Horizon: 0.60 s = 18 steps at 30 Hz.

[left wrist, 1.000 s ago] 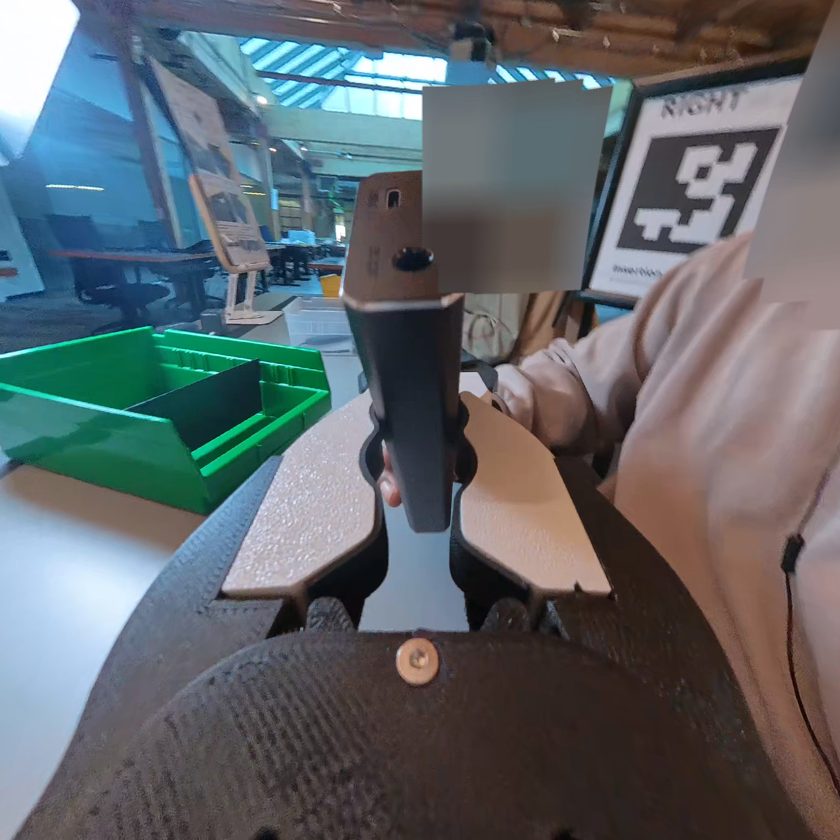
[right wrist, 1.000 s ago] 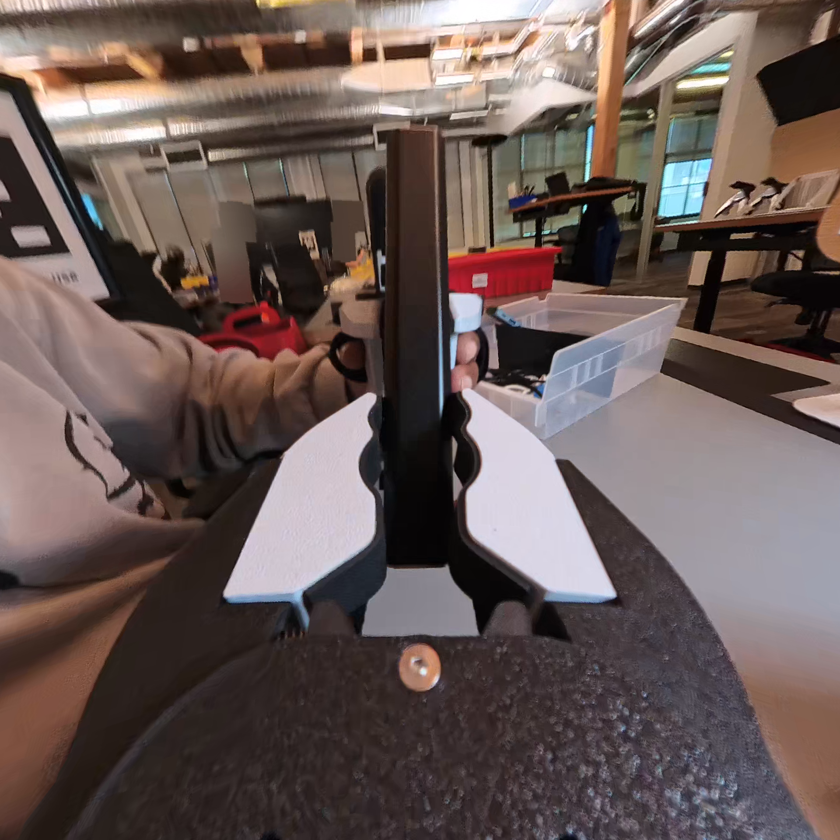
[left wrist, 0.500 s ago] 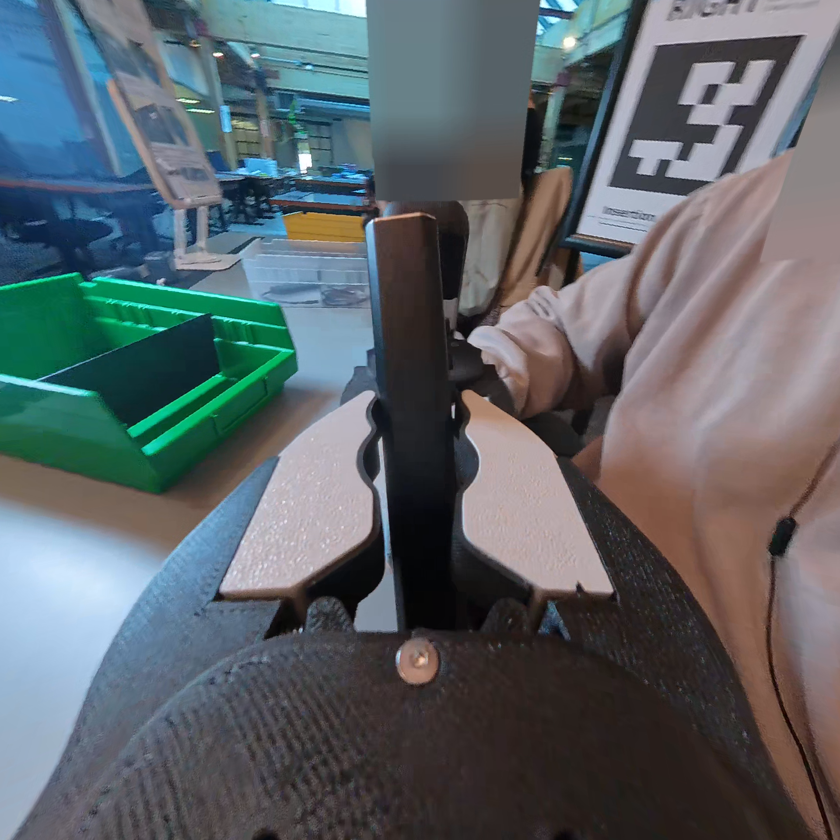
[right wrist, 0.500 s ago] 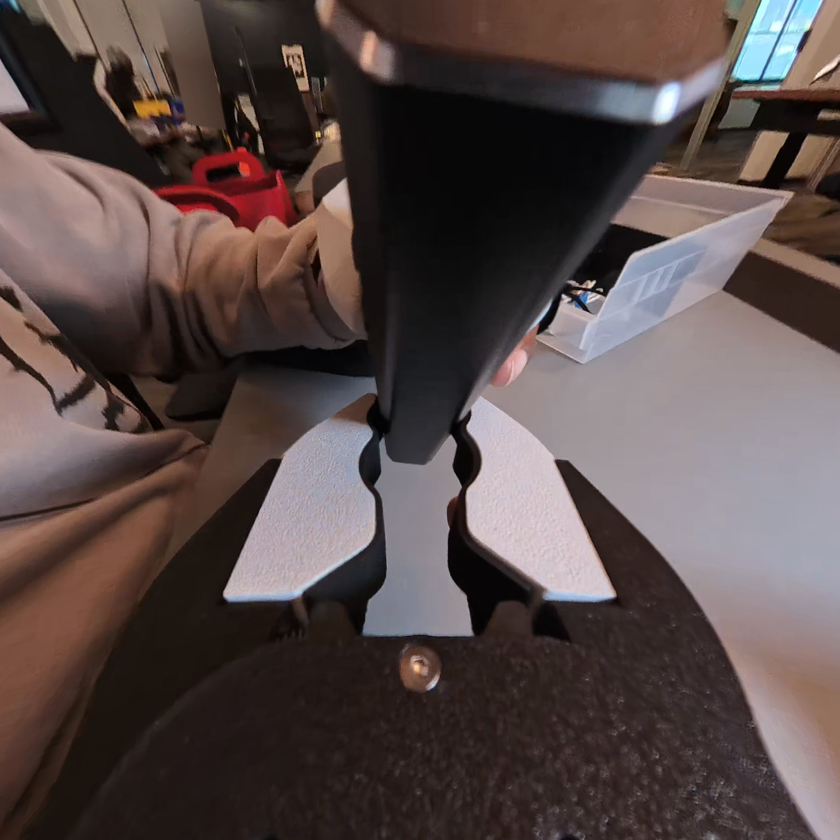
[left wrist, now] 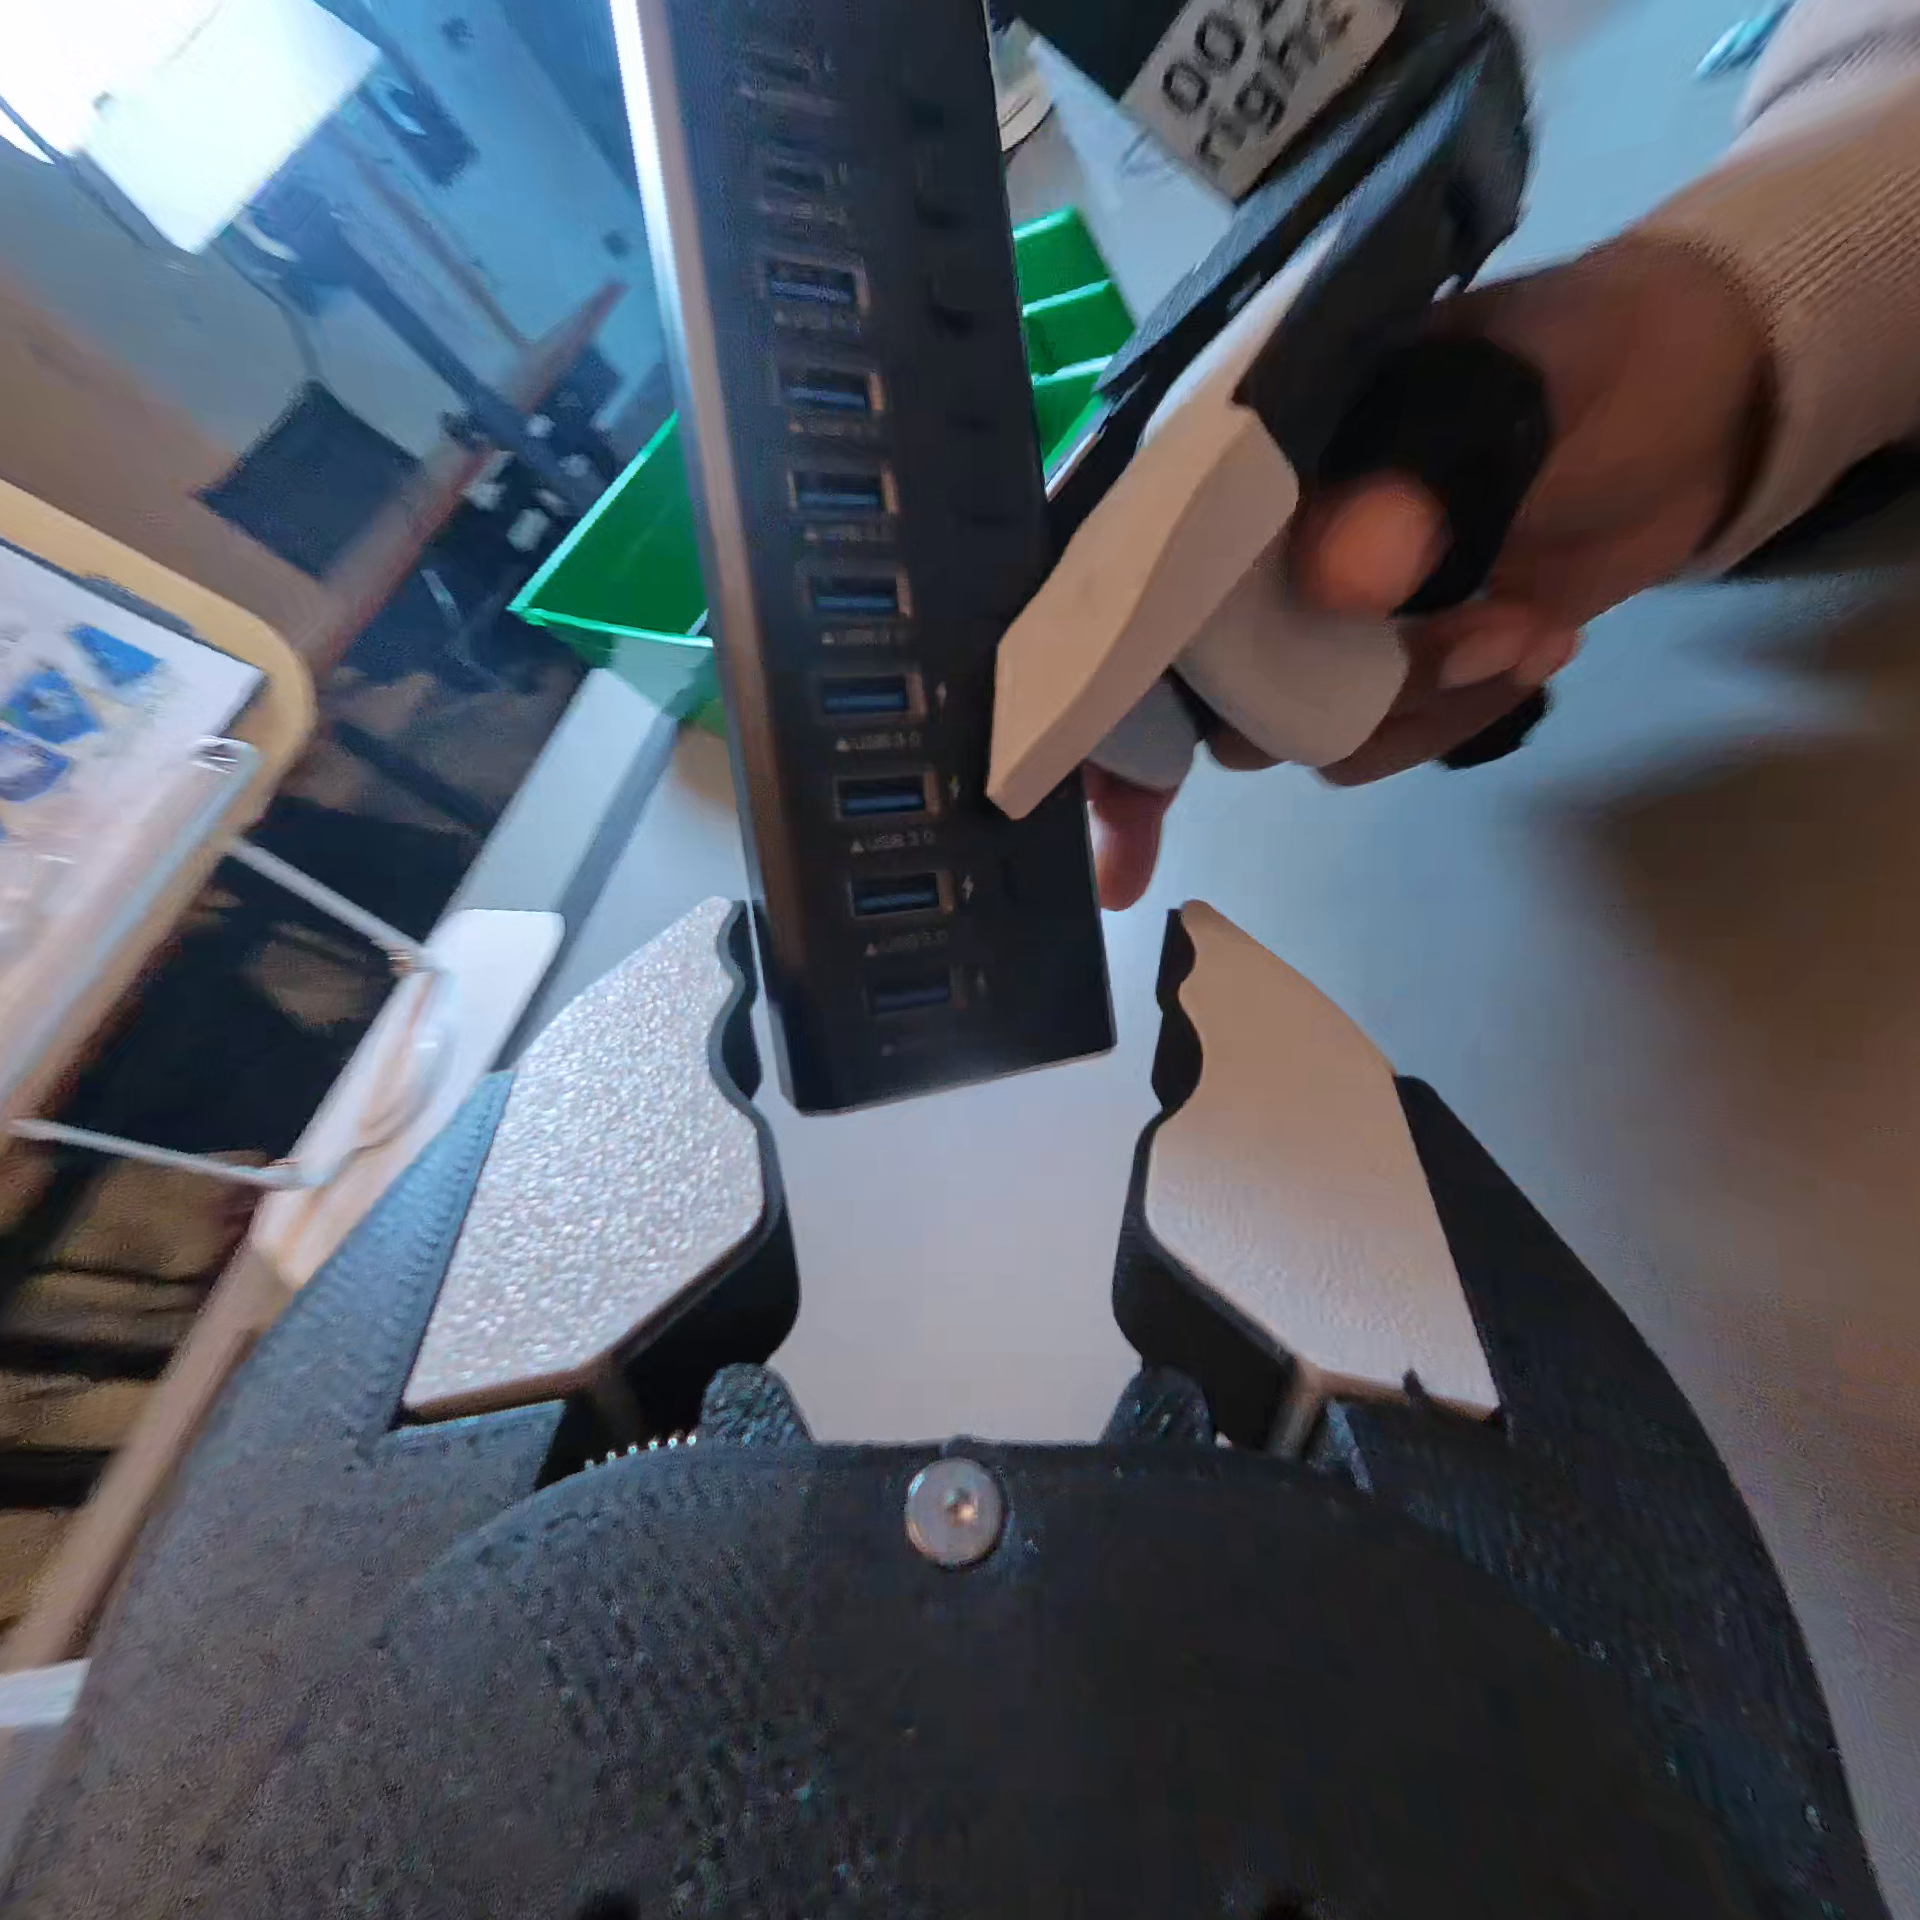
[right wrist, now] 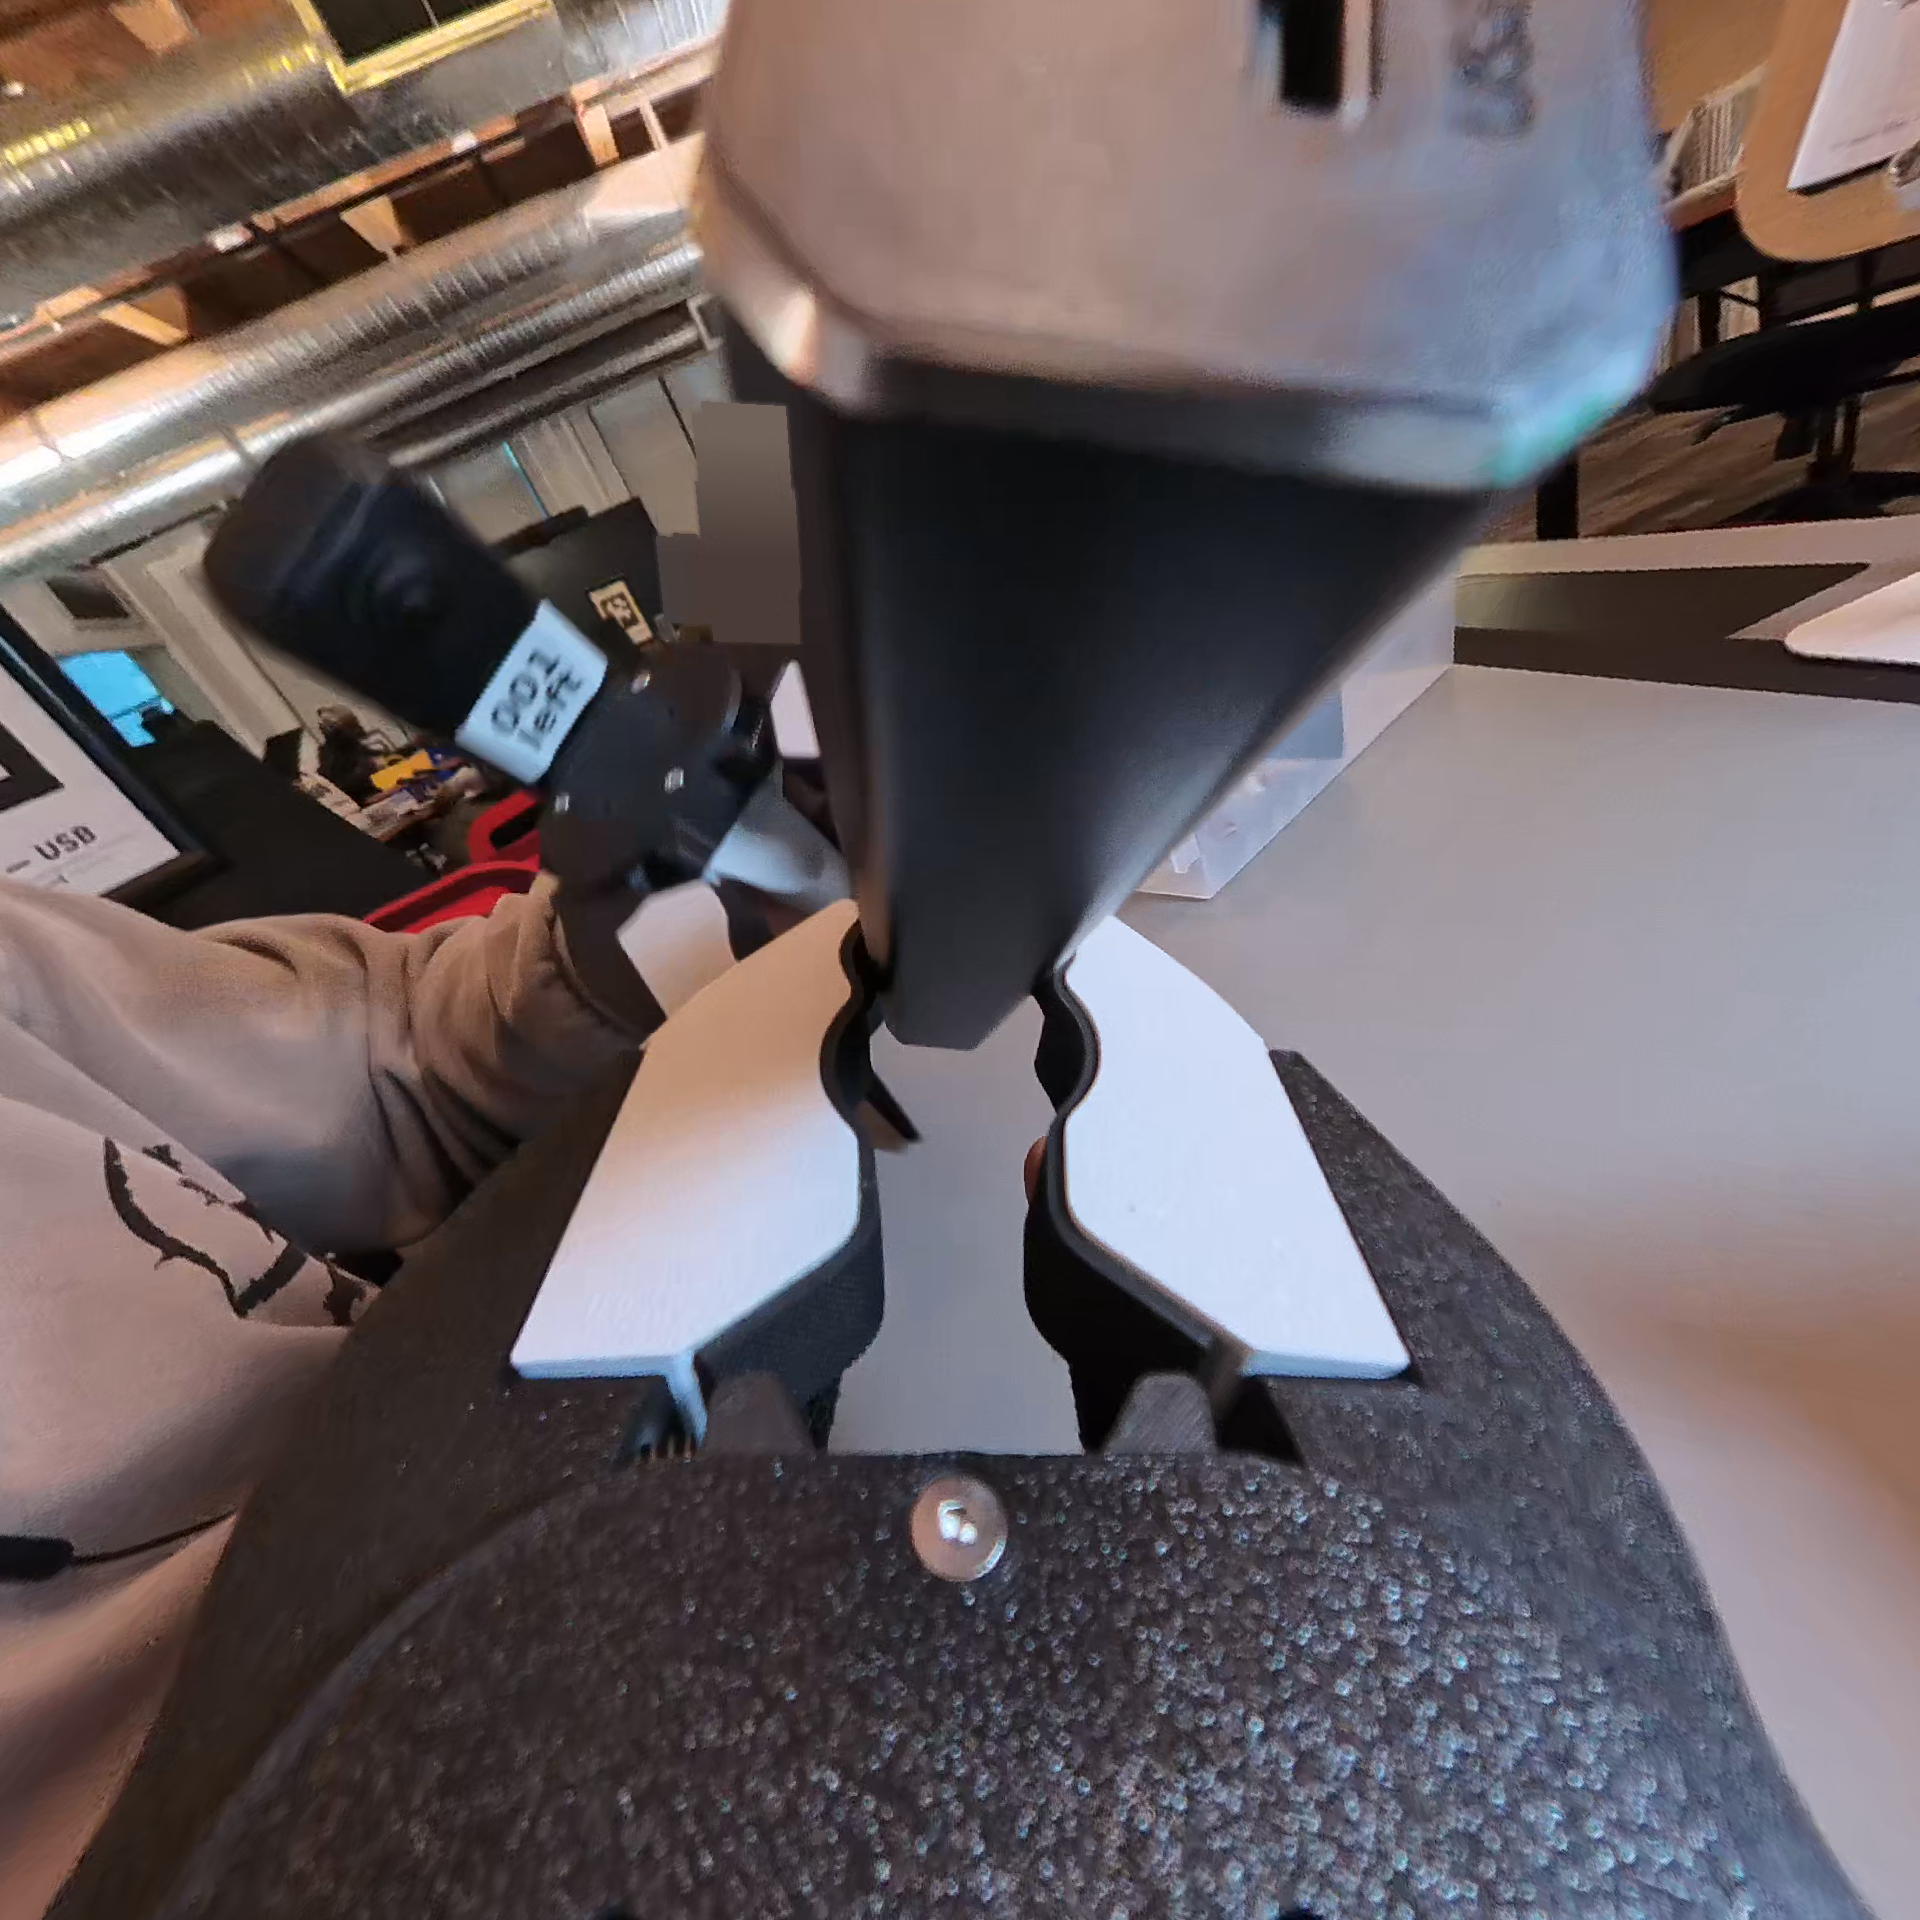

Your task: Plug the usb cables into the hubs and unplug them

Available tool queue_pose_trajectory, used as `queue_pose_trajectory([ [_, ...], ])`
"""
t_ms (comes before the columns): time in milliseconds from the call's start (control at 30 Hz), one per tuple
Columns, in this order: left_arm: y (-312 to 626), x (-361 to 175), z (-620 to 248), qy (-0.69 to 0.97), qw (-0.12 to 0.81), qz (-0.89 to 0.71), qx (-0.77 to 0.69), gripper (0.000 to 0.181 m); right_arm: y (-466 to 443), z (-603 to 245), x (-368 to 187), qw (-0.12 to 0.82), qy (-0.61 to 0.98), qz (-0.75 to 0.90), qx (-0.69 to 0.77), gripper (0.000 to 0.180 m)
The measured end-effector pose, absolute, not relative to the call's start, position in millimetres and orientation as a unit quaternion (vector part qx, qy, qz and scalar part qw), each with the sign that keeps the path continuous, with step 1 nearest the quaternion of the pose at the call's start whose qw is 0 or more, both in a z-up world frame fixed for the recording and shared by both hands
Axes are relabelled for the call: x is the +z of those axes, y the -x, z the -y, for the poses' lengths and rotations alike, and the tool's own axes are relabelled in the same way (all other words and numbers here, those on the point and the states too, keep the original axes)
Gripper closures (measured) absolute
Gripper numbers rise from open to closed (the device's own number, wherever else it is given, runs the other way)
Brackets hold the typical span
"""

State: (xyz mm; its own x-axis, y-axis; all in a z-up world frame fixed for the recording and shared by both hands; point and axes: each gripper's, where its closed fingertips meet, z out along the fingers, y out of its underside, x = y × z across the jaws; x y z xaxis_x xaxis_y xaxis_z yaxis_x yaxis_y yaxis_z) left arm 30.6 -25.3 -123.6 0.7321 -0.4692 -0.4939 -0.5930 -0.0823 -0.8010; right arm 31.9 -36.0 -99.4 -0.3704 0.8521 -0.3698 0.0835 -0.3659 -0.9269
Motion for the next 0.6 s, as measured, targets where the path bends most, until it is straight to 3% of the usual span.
queue_pose_trajectory([
  [100, -25.1, -127.6, 15.1, 0.713, 0.571, -0.378, 0.151, 0.112, -30.5, 36.3, -102.9, 0.282, 0.499, 0.478, 0.666, 0.151],
  [200, -26.2, -126.3, 15.0, 0.707, 0.571, -0.389, 0.147, 0.114, -32.0, 36.2, -104.7, 0.298, 0.494, 0.494, 0.65, 0.151],
  [300, -36.5, -119.3, 25.1, 0.713, 0.582, -0.388, 0.042, 0.116, -36.9, 42.6, -97.6, 0.284, 0.466, 0.511, 0.664, 0.149],
  [467, -54.4, -120.9, 54.0, 0.714, 0.558, -0.377, -0.191, 0.117, -46.4, 56.3, -89.7, 0.358, 0.384, 0.594, 0.61, 0.129],
  [600, -70.2, -123.2, 82.1, 0.692, 0.498, -0.387, -0.351, 0.117, -54.3, 72.1, -88.7, 0.362, 0.328, 0.629, 0.605, 0.109],
])
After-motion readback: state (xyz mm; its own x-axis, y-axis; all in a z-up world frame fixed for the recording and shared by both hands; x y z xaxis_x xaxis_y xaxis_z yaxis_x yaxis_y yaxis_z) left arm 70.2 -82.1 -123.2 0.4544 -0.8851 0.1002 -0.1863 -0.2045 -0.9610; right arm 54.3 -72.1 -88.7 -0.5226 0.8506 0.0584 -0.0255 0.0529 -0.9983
